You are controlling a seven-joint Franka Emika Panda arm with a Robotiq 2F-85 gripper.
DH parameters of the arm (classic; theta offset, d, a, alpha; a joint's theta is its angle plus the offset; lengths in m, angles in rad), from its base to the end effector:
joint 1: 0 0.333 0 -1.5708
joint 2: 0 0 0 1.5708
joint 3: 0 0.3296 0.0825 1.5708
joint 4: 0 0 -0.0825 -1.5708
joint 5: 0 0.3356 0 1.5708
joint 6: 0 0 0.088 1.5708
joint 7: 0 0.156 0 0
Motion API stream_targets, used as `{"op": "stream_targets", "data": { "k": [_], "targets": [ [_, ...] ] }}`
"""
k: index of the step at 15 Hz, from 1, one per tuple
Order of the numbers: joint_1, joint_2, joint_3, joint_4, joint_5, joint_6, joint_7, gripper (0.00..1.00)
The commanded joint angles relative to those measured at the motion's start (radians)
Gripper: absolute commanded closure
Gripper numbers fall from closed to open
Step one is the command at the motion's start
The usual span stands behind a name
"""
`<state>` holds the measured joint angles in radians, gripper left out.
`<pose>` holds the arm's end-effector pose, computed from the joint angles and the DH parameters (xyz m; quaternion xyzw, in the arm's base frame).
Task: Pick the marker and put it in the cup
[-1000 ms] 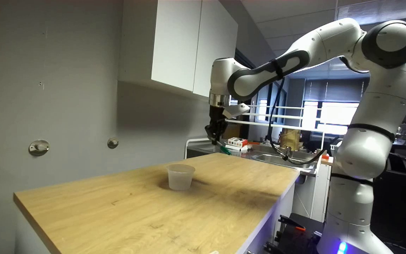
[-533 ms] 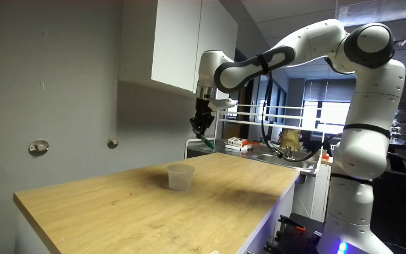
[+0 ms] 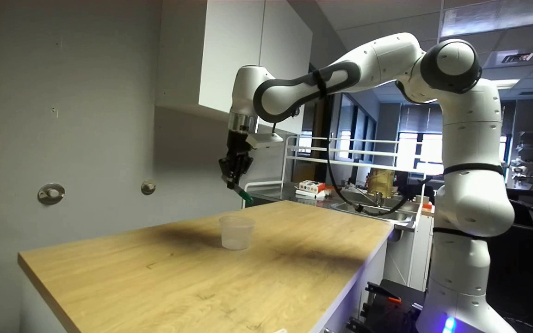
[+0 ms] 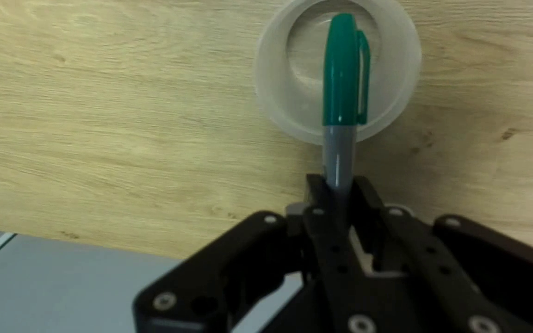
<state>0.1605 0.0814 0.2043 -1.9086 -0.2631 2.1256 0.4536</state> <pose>0.5305 0.1761 0.4542 0.9917 0.0164 0.1057 0.0717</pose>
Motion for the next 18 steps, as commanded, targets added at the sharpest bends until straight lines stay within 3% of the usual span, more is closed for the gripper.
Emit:
{"op": "stream_targets", "data": {
  "k": [1,10,18],
  "targets": [
    [0.033,0.115,-0.007,0.104,0.048,-0.010,-0.082,0.93],
    [0.055,0.217,-0.025,0.170,0.091,0.029,-0.234,0.93],
    [0.030,0.181,-0.047,0.106,0.116,0.113,-0.300,0.94]
  ]
}}
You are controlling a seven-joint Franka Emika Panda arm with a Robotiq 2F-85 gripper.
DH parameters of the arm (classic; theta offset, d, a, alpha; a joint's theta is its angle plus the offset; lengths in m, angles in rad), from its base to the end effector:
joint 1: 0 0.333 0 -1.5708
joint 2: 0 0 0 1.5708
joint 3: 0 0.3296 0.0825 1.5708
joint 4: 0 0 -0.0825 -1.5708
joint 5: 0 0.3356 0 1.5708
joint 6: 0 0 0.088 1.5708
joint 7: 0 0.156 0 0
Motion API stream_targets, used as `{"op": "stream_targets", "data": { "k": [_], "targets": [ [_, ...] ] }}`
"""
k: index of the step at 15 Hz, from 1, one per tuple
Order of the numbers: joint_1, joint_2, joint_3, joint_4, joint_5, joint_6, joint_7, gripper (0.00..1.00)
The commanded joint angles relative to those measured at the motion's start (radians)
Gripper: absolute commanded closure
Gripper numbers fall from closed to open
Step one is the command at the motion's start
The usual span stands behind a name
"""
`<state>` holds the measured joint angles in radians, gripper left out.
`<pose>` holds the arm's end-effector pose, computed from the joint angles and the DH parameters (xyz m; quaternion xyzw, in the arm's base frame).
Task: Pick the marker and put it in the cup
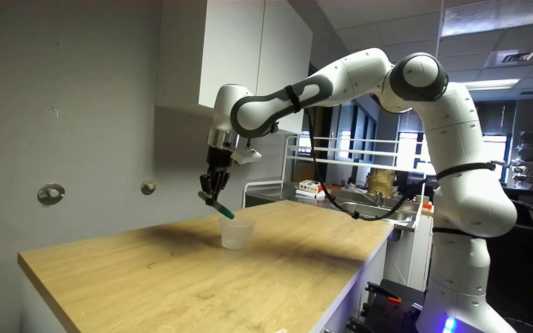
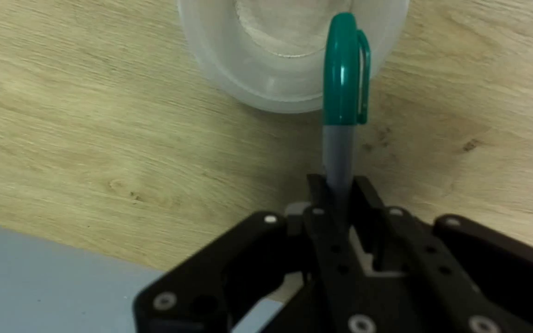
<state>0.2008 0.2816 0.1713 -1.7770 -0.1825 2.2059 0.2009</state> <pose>0.5815 0.2046 0.4037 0.9874 0.1282 0.0883 0.0302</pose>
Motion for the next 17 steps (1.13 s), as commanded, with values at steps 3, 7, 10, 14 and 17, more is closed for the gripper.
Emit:
{"op": "stream_targets", "data": {
  "k": [3,7,10,14,17],
  "targets": [
    [-0.029,-0.024,-0.028,-0.057,0.060,0.063,-0.069,0.94],
    [-0.052,-0.036,-0.042,-0.098,0.092,0.079,-0.104,0.56],
    [-0.053,-0.052,-0.050,-0.121,0.075,0.073,-0.103,0.35],
    [-0.048,-0.079,-0.052,-0.144,0.057,0.042,-0.102,0.06],
    [-0.043,-0.104,-0.052,-0.157,0.033,-0.013,-0.102,0.00]
  ]
}}
